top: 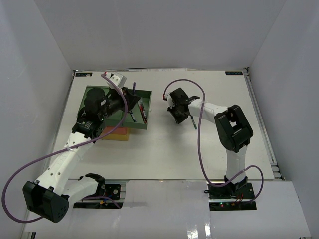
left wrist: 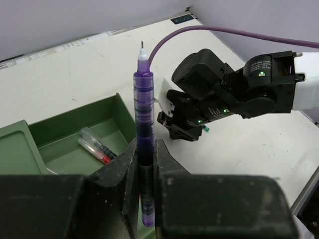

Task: Sort the stationery into containers
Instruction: Close the pen cap on the pen.

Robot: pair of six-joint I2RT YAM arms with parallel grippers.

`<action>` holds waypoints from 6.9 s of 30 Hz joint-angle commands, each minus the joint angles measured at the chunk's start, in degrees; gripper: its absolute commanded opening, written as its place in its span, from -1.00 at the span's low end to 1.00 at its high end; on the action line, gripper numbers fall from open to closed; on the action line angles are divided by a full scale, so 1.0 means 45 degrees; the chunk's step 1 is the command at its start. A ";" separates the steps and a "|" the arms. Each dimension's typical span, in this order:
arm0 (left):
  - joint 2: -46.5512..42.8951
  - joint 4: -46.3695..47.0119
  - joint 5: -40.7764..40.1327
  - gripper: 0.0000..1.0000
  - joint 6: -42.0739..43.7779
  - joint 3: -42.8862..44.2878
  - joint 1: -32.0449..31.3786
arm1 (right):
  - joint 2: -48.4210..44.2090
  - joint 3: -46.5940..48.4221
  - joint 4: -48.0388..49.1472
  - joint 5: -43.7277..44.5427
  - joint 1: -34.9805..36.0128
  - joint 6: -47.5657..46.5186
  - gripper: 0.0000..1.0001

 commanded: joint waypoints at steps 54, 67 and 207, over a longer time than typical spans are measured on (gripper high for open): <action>0.0761 0.2885 0.4581 -0.96 -0.1234 -0.1102 0.0015 | -0.7032 -0.1970 1.4218 -0.2034 0.2445 0.6806 -0.85; 0.0839 0.2905 0.4717 -0.96 -0.1214 -0.1102 -0.0063 | -0.7110 -0.1599 1.4080 -0.1993 0.2426 0.6785 -0.85; 0.1171 0.5014 0.3741 -0.99 0.0387 -0.1219 -0.1371 | -0.8087 0.1955 0.4920 -0.1233 0.2446 0.4676 0.38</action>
